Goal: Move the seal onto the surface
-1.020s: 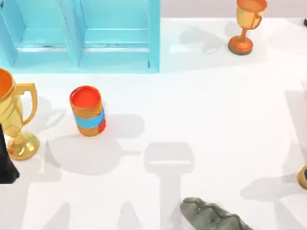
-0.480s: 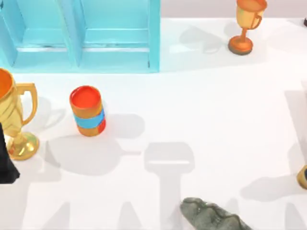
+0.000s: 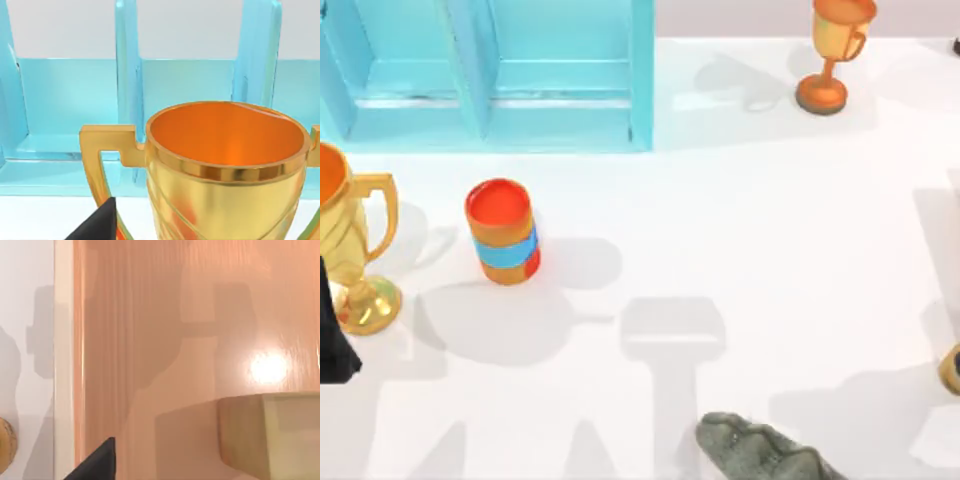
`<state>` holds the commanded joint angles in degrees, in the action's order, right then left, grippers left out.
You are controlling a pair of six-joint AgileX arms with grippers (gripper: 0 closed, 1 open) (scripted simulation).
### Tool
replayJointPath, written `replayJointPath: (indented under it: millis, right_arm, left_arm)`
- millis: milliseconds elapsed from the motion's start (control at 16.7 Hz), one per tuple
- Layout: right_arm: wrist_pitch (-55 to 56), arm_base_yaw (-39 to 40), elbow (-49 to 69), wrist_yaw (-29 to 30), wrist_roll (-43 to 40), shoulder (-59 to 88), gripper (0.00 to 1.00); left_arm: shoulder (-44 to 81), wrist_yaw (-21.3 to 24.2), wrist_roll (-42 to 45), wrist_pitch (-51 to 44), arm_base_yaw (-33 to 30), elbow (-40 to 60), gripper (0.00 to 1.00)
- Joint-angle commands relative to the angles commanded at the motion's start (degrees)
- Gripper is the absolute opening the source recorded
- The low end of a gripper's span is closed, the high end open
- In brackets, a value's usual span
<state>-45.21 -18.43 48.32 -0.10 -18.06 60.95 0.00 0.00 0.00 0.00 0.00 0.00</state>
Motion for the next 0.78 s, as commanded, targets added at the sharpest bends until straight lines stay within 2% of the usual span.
replayJointPath:
  millis: [420, 780]
  right_arm:
    - [-21.2, -8.7, 22.9, 0.1, -8.7, 28.3, 1.00]
    - [-26.1, -10.8, 28.9, 0.1, -10.8, 34.9, 1.00]
  left_arm:
    - [0.0, 0.0, 0.0, 0.0, 0.0, 0.0, 1.00]
    - [0.0, 0.0, 0.0, 0.0, 0.0, 0.0, 1.00]
